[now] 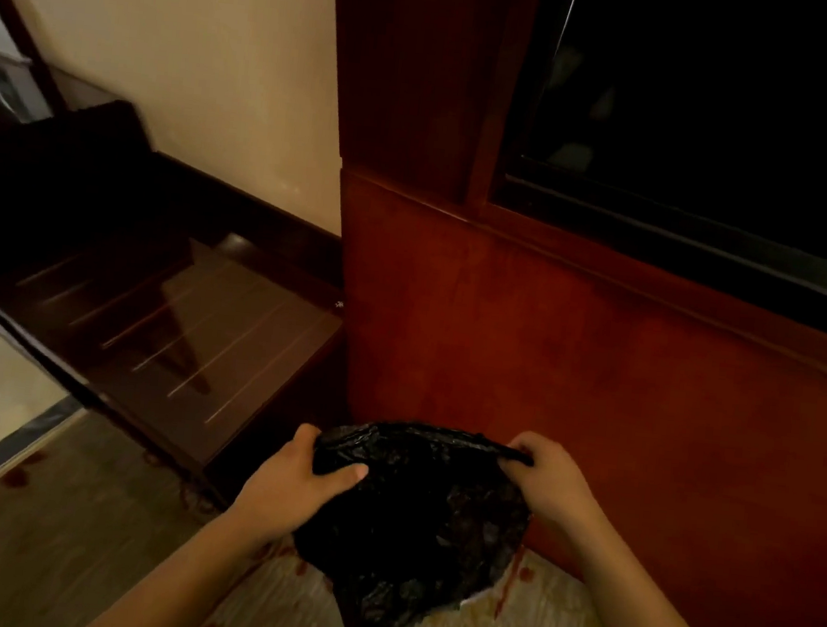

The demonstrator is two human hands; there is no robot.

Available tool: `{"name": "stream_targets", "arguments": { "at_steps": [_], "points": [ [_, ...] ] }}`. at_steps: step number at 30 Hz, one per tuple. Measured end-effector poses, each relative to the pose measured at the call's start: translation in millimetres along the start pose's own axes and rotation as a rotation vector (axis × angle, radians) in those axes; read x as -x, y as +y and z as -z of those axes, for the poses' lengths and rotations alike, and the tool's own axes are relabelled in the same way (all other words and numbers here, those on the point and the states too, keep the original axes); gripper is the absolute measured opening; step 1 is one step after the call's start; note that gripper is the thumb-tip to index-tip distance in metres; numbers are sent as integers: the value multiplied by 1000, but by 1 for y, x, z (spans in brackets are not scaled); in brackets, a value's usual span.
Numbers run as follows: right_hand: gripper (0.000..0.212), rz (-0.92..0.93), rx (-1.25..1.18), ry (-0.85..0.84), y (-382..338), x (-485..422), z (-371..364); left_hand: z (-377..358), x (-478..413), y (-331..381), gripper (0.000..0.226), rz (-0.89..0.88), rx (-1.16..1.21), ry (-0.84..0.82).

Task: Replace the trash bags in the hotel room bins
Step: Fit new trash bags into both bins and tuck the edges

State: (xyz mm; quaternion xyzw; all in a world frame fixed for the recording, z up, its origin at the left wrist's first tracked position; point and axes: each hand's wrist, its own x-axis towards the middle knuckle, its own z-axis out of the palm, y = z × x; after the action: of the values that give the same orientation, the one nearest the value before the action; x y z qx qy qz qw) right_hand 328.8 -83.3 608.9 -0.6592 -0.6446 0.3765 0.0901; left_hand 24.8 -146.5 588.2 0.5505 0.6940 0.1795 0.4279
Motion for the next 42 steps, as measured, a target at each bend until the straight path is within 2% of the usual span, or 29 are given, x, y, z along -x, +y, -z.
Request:
{"name": "stream_targets", "arguments": {
  "at_steps": [4,6,9,12,14,16,17,18,19,21,23,24,26,28,31,33,37,42],
  "points": [
    [6,-29,-199,43,0,0,-43,-6,-33,-33,55,27,54,1],
    [17,-64,-205,15,-1,-2,-66,-8,-53,-57,52,36,38,36],
    [41,-167,-226,-70,1,-11,-101,-15,-81,-90,63,14,6,4],
    [41,-246,-312,-29,3,-24,-141,-26,-102,-131,67,-36,-166,74],
    [52,-270,-354,85,9,-40,-172,-37,-108,-160,54,-240,-413,201],
    [52,-277,-439,152,16,-59,-203,-55,-113,-181,39,-596,-460,211],
    [51,-275,-485,159,19,-69,-218,-69,-118,-191,34,-754,-473,124],
    [51,-275,-507,164,24,-80,-233,-84,-126,-198,30,-808,-502,-48],
    [51,-272,-519,171,31,-91,-247,-99,-134,-202,32,-773,-554,-224],
    [52,-283,-532,180,50,-109,-271,-120,-154,-210,52,-569,-813,-491],
    [53,-313,-520,235,74,-125,-283,-131,-172,-221,58,-496,-1159,-643],
    [54,-331,-517,262,86,-133,-285,-133,-179,-229,55,-531,-1238,-643],
    [55,-356,-556,323,106,-148,-286,-135,-194,-250,49,-689,-1230,-519],
    [57,-351,-610,386,119,-159,-286,-133,-214,-266,44,-736,-1241,-434],
    [57,-285,-649,453,133,-172,-290,-139,-245,-280,50,-843,-1161,-337],
    [55,-235,-646,504,145,-180,-294,-142,-260,-277,59,-852,-1098,-257],
    [55,-193,-651,577,188,-204,-314,-170,-291,-286,60,-848,-1086,-170],
    [60,-185,-681,523,238,-239,-359,-212,-334,-327,62,-868,-1058,-152]
  ]
}}
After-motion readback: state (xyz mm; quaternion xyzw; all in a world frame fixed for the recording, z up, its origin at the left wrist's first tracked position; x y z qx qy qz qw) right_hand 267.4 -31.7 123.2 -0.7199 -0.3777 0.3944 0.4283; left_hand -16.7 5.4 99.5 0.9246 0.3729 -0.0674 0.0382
